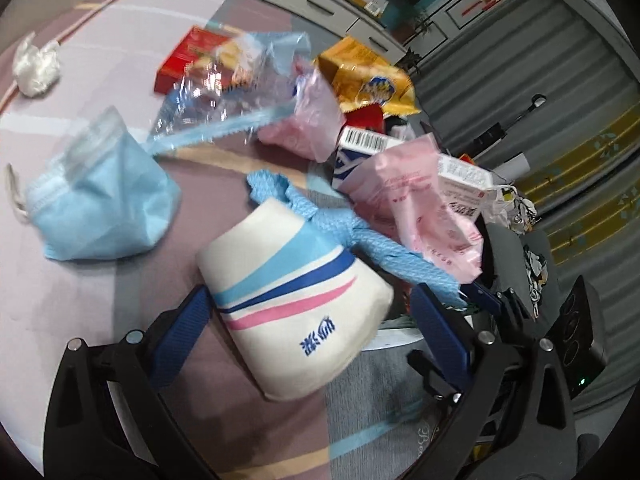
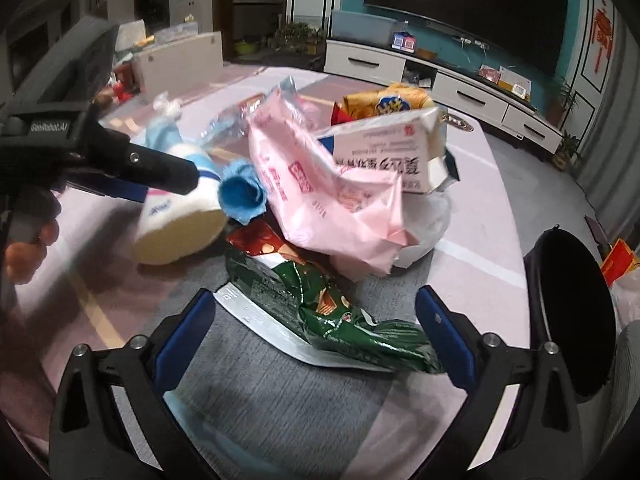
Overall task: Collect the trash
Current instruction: 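Grasp the white-blue paper cup with the left tool while the right tool grasps the green wrapper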
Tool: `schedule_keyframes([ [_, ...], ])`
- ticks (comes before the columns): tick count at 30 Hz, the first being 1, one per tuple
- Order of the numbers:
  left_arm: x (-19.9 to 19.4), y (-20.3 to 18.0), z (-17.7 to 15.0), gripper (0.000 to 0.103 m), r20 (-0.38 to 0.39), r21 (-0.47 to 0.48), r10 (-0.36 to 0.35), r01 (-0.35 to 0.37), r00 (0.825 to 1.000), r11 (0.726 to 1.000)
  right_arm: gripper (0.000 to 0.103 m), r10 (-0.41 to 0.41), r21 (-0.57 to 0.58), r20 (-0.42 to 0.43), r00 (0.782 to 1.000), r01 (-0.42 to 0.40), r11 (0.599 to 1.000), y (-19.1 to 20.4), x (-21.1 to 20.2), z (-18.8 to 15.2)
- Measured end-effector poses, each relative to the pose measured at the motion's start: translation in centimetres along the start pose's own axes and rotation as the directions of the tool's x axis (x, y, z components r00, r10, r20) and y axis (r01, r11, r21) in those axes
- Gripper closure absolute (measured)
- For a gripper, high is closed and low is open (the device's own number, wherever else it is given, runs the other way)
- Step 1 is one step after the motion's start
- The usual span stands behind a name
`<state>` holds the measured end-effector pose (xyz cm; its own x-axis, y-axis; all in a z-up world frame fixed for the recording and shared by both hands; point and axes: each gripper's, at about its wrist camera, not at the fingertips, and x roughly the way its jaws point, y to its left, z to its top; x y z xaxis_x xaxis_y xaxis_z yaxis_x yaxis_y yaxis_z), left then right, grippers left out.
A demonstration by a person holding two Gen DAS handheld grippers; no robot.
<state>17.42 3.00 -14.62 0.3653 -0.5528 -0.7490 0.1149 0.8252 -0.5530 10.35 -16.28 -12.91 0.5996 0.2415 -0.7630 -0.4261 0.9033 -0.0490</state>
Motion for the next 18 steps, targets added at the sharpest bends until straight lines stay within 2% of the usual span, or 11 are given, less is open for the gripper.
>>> schedule_keyframes([
  [5,0.8,-0.9,-0.2,0.012,0.027,0.040,0.081,-0.082,0.996,0.996,0.026,-0.013,-0.020,-0.041,0.999,0.012,1.000,0.5,1.3,-0.1],
  [7,1.2,-1.2,-0.2,0.019,0.032,0.054,0.099,-0.100,0.995,0.993,0.040,-0.005,-0.018,-0.047,0.999,0.004,1.000,0.5,1.5,-0.4],
  [10,1.2,-1.3,-0.2,0.027,0.036,0.045,0.104,-0.106,0.994,0.993,0.053,-0.019,-0.024,-0.051,0.999,0.018,1.000,0.4,1.5,-0.7],
  [11,1.1,-1.2,-0.2,0.029,0.041,0.039,0.106,-0.107,0.994,0.993,0.055,-0.007,-0.020,-0.053,0.999,0.006,1.000,0.4,1.3,-0.8],
  [12,0.6,-1.0,-0.5,0.034,0.044,0.034,0.106,-0.108,0.993,0.994,0.058,-0.003,-0.018,-0.056,0.998,0.002,1.000,0.3,1.2,-0.9],
  [13,0.2,-0.8,-0.7,0.046,0.051,0.027,0.104,-0.105,0.993,0.994,0.060,0.003,-0.014,-0.057,0.998,-0.004,1.000,0.2,1.0,-1.1],
  [15,-0.6,-0.5,-1.0,0.056,0.068,0.025,0.090,-0.092,0.994,0.995,0.063,0.019,-0.007,-0.059,0.998,-0.020,1.000,0.3,0.7,-1.4],
  [18,-1.7,-0.1,-1.7,0.059,0.083,0.024,0.069,-0.071,0.994,0.997,0.065,0.050,-0.023,-0.061,0.997,-0.052,0.998,0.9,0.1,-1.9],
])
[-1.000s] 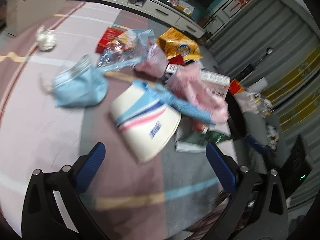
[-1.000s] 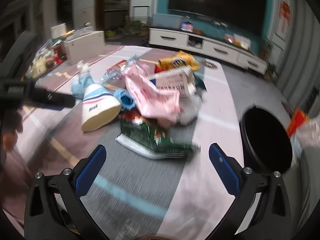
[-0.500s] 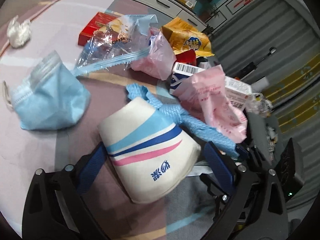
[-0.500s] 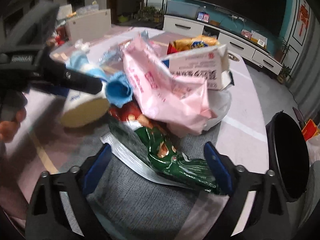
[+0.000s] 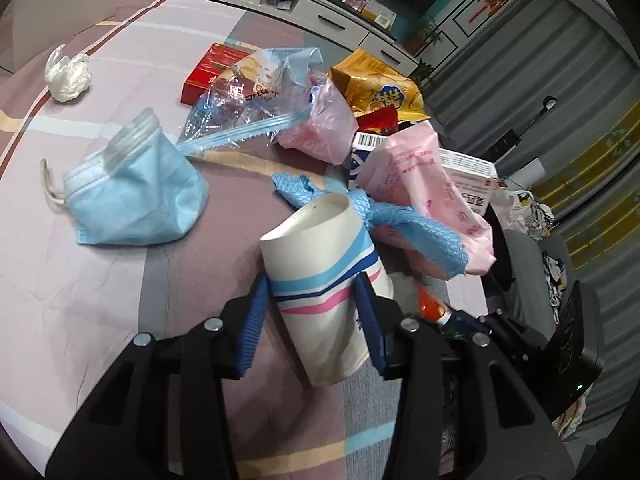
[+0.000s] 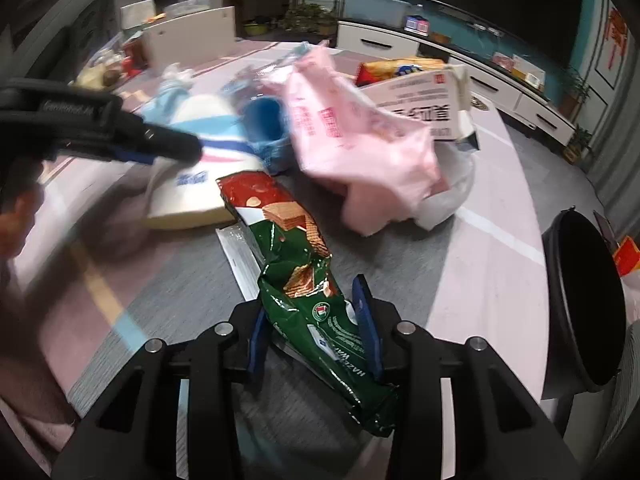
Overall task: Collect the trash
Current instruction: 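Grasp the white-blue paper cup with the left tool while the right tool grasps the green wrapper, then carry both items over the black bin and open both tools to drop them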
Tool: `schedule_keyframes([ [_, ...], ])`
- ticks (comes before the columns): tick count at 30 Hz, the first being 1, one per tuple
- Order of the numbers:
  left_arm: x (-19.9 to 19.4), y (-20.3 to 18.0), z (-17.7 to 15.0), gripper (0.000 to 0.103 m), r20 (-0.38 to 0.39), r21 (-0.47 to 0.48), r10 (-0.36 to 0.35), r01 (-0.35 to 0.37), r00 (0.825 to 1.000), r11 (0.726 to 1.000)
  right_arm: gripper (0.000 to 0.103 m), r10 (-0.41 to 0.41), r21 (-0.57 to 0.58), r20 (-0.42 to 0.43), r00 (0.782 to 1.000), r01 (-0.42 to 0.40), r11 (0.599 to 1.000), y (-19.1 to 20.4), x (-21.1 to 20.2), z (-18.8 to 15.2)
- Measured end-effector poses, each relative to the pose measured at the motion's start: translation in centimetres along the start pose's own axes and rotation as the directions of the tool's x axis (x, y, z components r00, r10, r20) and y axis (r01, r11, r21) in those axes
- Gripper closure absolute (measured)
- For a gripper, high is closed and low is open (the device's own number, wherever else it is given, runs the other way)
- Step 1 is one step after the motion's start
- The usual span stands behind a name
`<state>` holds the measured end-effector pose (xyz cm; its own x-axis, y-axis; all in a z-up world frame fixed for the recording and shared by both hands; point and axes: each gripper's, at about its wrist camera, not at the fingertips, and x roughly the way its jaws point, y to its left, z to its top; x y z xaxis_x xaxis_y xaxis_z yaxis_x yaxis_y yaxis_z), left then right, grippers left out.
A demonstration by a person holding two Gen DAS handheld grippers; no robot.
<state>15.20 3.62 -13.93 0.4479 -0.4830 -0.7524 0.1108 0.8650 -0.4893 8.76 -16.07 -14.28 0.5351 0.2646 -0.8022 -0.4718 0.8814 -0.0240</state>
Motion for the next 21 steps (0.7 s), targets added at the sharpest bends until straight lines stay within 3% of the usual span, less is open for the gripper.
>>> schedule_keyframes([
  [8,-4.1,-0.2,-1.8,0.061,0.072,0.037,-0.034,0.031,0.997,0.999,0.066,0.059,0.017,0.045,0.997,-0.060,0.998,0.7,-2.1,-0.4],
  [11,-7.4,-1.0,-2.4,0.061,0.146,0.092,-0.039,0.026,0.989,0.995,0.066,0.124,0.037,0.118,0.985,-0.130,0.991,0.3,-4.4,-0.5],
  [16,-10.4,-4.2,-2.3,0.061,0.218,0.173,-0.074,0.036,0.973,0.984,0.066,0.163,0.112,0.258,0.952,-0.197,0.974,-2.2,-8.4,-0.6],
  [18,-10.3,-5.7,-1.8,0.061,0.226,0.204,-0.082,0.035,0.971,0.978,0.066,0.133,0.157,0.297,0.946,-0.186,0.970,-3.7,-9.5,-0.8],
  [21,-9.1,-8.5,-0.4,0.061,0.210,0.241,-0.092,0.040,0.973,0.970,0.066,0.018,0.291,0.328,0.944,-0.119,0.949,-7.3,-10.9,-1.3],
])
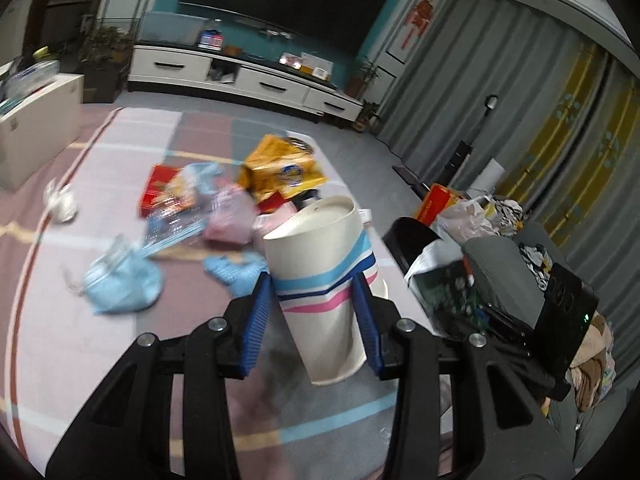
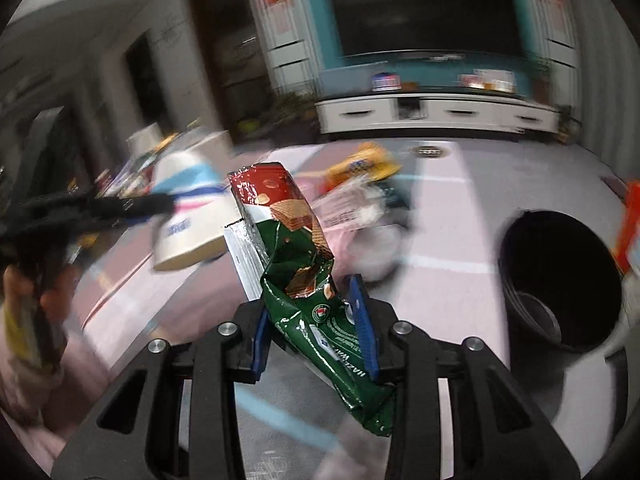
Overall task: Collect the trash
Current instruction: 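Carry both items over the black bin and open both tools to drop them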
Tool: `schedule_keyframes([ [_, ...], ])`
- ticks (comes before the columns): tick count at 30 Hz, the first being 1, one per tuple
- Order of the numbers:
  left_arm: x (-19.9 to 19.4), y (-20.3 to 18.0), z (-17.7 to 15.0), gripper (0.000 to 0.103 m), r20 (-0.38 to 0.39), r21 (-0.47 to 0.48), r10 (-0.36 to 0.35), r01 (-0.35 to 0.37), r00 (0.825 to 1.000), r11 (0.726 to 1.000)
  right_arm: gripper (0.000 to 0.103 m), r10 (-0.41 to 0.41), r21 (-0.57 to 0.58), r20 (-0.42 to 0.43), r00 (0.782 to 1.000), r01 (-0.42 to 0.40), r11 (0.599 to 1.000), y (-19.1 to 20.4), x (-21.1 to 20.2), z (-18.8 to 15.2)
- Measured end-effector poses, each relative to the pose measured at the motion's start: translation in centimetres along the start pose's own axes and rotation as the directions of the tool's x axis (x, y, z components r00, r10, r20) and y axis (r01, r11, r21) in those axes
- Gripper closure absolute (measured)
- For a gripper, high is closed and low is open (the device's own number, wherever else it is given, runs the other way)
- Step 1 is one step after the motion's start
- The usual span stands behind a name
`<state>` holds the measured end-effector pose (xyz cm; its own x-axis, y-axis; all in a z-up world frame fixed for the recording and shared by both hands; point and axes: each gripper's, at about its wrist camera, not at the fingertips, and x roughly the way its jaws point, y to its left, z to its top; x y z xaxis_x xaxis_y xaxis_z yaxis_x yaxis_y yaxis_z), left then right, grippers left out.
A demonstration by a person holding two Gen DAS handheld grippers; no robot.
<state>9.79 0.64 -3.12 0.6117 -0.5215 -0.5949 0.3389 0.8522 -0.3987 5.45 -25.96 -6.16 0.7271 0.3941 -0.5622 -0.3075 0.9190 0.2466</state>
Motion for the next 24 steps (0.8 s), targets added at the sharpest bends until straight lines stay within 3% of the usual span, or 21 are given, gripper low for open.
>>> schedule_keyframes([
  [3,2.3,-3.0,1.7,0.061,-0.013,0.046,-0.022,0.022,1.000,0.999,0.066,-0.144,0.099,0.042,0.989,0.140,0.985,-3.3,-1.5,0.5],
  [4,3.4,-4.4,2.3,0.061,-0.022,0.066,-0.031,0.032,0.999,0.997,0.066,-0.213,0.157,0.054,0.976,0.202,0.967,-4.9,-2.0,0.7],
  [6,5.6,-7.0,3.3,0.061,-0.042,0.101,-0.051,0.055,0.998,0.993,0.066,-0.267,0.243,0.063,0.962,0.245,0.939,-7.1,-2.5,0.9],
  [9,9.7,-11.6,4.4,0.061,-0.074,0.167,-0.058,0.070,0.996,0.983,0.066,-0.383,0.377,0.049,0.923,0.337,0.862,-10.8,-3.2,1.2],
  [14,16.6,-16.1,5.4,0.061,-0.142,0.191,-0.046,0.073,0.989,0.979,0.066,-0.412,0.550,0.001,0.911,0.344,0.761,-16.5,-2.6,1.1],
  [20,24.7,-19.8,4.7,0.059,-0.211,0.235,0.019,0.032,0.977,0.971,0.063,-0.421,0.639,-0.122,0.899,0.396,0.660,-20.8,0.7,-0.4],
  [23,27.0,-20.4,4.1,0.057,-0.233,0.246,0.036,0.023,0.972,0.969,0.054,-0.422,0.671,-0.151,0.894,0.406,0.620,-22.6,0.7,-1.6],
  [24,27.4,-20.5,4.1,0.051,-0.241,0.245,0.031,0.030,0.970,0.969,0.050,-0.427,0.678,-0.157,0.890,0.412,0.609,-22.9,0.7,-1.8],
])
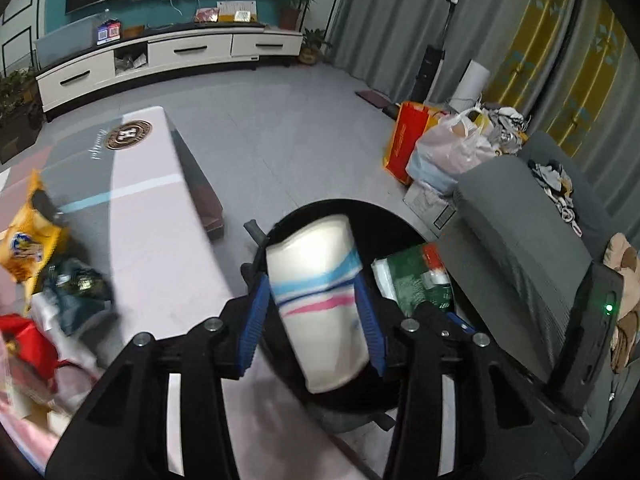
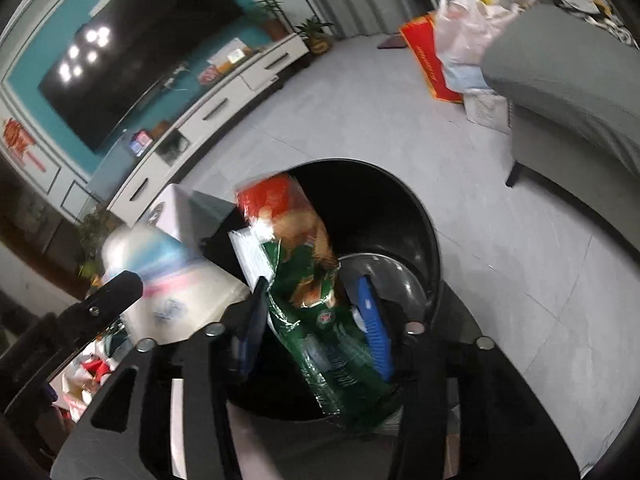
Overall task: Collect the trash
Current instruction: 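Carry both items over the black bin and open both tools to drop them, then grasp the blue face mask with the left tool while the right tool grasps the blue glove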
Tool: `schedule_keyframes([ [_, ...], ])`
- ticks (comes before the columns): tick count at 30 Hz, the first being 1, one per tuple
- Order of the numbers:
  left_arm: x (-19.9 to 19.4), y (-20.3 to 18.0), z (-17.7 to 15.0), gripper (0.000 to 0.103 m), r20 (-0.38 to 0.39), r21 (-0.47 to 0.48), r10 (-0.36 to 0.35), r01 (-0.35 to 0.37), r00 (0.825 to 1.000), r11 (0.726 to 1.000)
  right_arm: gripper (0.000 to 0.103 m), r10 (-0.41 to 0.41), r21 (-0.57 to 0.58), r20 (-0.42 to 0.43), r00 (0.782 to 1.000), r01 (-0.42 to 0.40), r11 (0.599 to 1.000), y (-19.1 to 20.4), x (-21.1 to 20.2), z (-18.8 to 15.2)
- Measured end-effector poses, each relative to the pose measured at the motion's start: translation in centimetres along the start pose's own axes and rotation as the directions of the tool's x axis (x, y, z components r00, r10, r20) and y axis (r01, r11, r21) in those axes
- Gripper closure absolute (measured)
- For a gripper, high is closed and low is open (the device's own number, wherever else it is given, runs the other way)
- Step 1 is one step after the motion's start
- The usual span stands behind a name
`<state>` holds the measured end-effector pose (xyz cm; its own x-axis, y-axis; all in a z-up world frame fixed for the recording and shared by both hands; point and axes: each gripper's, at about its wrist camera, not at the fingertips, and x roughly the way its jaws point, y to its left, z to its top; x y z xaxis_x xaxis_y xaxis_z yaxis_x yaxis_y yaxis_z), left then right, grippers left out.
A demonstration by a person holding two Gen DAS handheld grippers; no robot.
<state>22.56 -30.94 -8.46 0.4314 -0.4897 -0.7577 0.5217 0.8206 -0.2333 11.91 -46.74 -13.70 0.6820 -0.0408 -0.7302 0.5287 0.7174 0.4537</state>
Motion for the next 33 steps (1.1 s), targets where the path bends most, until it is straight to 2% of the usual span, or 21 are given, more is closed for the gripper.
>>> schedule_keyframes([
  [1,0.3,-0.2,0.0,0.040,-0.003,0.000,-0.004,0.004,1.000,1.000,0.047,-0.002,0.009,0.002,1.000,0.002,1.000,-0.3,-0.1,0.1],
  [7,-0.5,0.0,-0.5,0.032,0.010,0.001,-0.034,0.034,0.999,0.999,0.045,-0.010,0.030,0.003,1.000,0.010,1.000,-1.4,-0.4,0.2],
  [8,-1.2,0.2,-0.7,0.031,0.020,0.008,-0.040,0.040,0.999,0.999,0.045,-0.010,0.037,0.003,1.000,0.010,0.999,-1.5,-0.5,0.2],
  [13,-6.5,1.1,-1.5,0.013,0.108,0.046,-0.058,0.053,0.993,0.998,0.044,0.003,0.014,0.024,1.000,-0.003,1.000,-0.7,-1.5,0.3],
  [17,-11.9,2.8,-3.4,0.006,0.199,0.070,-0.006,-0.008,0.980,0.998,0.038,0.045,-0.048,0.038,0.998,-0.043,0.998,1.5,-2.9,-0.5],
  [21,-15.4,5.9,-5.4,0.006,0.224,0.027,0.082,-0.091,0.971,0.996,0.032,0.103,-0.151,0.041,0.994,-0.095,0.984,4.7,-4.3,-1.9],
  [26,-18.8,11.5,-7.5,0.005,0.202,-0.095,0.175,-0.158,0.964,0.983,0.026,0.195,-0.244,0.011,0.981,-0.187,0.952,8.2,-5.2,-3.6],
  [30,-21.5,16.9,-8.9,0.003,0.192,-0.192,0.258,-0.221,0.947,0.956,0.026,0.249,-0.288,-0.016,0.968,-0.243,0.926,10.6,-5.5,-4.8],
  [33,-22.7,20.9,-10.2,0.003,0.164,-0.263,0.280,-0.231,0.946,0.937,0.025,0.277,-0.306,-0.040,0.960,-0.275,0.911,12.0,-5.4,-5.6],
])
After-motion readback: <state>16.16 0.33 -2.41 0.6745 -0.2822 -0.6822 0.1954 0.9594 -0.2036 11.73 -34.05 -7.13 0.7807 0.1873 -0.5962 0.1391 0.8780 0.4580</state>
